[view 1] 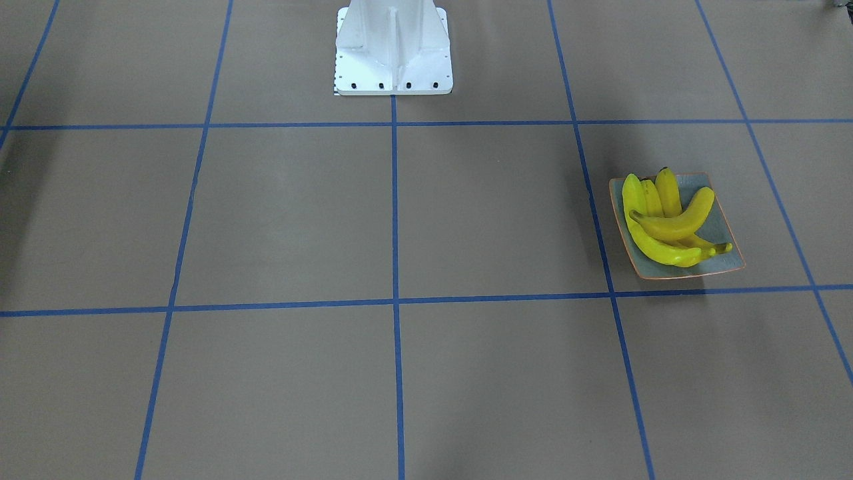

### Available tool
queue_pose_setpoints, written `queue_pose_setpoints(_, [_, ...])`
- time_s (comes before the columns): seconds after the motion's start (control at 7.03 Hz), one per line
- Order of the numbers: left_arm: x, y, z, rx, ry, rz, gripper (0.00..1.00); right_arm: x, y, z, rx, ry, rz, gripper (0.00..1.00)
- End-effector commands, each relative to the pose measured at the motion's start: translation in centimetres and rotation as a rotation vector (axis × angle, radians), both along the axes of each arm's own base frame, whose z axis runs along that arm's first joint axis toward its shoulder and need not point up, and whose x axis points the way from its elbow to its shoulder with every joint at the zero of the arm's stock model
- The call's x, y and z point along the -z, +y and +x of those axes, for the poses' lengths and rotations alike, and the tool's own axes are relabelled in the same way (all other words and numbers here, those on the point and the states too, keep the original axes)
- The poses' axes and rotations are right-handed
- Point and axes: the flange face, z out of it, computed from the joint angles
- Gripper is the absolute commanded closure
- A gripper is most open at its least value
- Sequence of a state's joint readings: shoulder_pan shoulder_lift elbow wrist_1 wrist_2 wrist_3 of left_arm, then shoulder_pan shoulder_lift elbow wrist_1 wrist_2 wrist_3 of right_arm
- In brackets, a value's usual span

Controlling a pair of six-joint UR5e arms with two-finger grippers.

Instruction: Transfer all bananas from basket to plate

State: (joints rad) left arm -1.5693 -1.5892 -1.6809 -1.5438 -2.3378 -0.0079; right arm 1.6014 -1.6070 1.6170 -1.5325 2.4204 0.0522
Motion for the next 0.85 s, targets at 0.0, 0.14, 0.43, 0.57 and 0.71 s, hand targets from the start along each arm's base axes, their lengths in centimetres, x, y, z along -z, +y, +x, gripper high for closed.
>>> queue_pose_setpoints(0.0, [-0.16,0.01,0.00,0.001,0.000,-0.006,0.00,0.05,0.02,-0.01,0.000,-0.002,0.001,0.01])
queue_pose_setpoints(0.14, [-0.08,0.01,0.00,0.001,0.000,-0.004,0.00,0.06,0.02,-0.02,0.000,-0.003,0.001,0.01])
queue_pose_setpoints(0.43, [-0.16,0.01,0.00,0.001,0.000,-0.006,0.00,-0.08,0.18,-0.09,0.001,-0.014,-0.003,0.01])
queue_pose_setpoints(0.57, [-0.16,0.01,0.00,0.001,0.000,-0.006,0.00,-0.07,0.25,-0.11,0.001,-0.016,-0.003,0.01])
queue_pose_setpoints(0.71, [-0.17,0.02,0.00,0.001,0.000,-0.007,0.00,-0.12,0.26,-0.13,0.001,-0.019,-0.005,0.01])
